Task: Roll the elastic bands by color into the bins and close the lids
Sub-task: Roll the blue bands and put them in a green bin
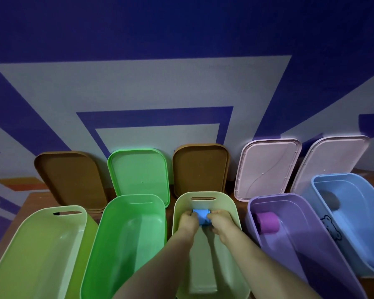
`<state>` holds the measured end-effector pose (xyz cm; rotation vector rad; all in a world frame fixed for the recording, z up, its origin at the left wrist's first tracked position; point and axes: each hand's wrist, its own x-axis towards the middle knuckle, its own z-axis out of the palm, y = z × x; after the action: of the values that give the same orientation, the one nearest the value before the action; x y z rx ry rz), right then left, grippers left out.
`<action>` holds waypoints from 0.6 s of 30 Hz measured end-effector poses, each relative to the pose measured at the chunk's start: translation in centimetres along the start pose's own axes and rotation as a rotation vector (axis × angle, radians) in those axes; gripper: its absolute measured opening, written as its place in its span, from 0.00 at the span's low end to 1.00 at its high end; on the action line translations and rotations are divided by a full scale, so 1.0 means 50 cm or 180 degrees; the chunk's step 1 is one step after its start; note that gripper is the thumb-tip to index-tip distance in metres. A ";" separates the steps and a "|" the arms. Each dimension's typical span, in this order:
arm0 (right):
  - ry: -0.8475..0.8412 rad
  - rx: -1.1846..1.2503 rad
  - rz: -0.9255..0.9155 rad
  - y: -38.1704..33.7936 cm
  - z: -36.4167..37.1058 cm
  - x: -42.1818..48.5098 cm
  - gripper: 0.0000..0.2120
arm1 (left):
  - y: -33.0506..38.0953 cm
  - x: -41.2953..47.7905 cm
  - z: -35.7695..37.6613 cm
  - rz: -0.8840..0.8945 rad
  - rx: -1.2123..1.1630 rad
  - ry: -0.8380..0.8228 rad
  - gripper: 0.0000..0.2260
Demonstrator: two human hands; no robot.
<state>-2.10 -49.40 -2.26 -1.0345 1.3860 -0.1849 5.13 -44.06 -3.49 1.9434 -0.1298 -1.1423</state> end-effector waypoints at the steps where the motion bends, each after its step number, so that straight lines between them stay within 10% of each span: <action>1: 0.0024 0.0009 0.0043 -0.003 -0.002 -0.002 0.07 | 0.004 -0.001 -0.001 -0.0053 -0.0073 0.0014 0.16; 18: -0.0078 0.0082 -0.0130 -0.059 -0.037 -0.097 0.09 | 0.064 -0.100 -0.039 -0.0234 -0.0585 -0.0188 0.23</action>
<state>-3.56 -48.80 3.52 -1.0411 1.3380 -0.2191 4.73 -42.52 2.56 1.7654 0.0153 -1.2166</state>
